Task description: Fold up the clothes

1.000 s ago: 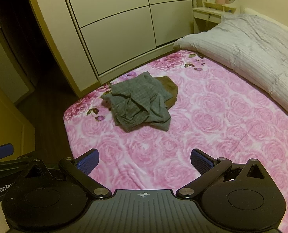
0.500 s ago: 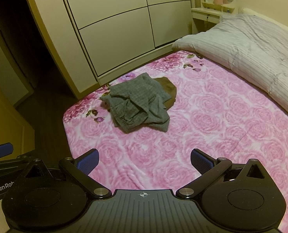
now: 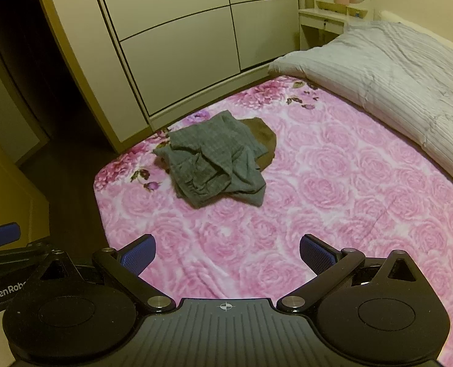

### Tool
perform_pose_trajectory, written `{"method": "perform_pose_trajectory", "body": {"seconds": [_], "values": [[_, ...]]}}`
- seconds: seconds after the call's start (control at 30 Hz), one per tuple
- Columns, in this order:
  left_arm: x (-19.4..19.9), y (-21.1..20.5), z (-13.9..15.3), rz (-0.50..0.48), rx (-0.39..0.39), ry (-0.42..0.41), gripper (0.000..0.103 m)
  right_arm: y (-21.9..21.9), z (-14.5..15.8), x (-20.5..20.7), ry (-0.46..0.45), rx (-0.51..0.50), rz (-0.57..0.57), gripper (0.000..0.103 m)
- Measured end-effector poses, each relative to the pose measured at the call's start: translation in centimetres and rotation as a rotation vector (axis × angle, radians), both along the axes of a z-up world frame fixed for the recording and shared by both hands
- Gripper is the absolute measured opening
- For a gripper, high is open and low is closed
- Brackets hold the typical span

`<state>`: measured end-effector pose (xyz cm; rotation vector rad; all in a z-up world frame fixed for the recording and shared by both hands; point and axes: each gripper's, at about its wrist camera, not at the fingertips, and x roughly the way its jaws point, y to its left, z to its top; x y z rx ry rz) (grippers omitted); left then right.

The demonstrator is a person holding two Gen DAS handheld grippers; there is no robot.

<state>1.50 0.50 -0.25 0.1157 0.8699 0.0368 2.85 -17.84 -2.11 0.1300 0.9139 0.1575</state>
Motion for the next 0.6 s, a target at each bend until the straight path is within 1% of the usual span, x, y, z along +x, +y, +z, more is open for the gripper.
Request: {"method": "perform_pose_trajectory", "body": {"seconds": [0.27,0.6], "values": [[2.5,0.9,-0.9,-0.024,-0.009,0.023,0.074,0.8,-0.9,1.8,0.022,-0.016,-0.021,0.102],[7.0,1.9,-2.4,-0.069,-0.008,0.068,0.074,2.0,-2.3,5.2,0.064,-0.027,-0.069,0.102]]}}
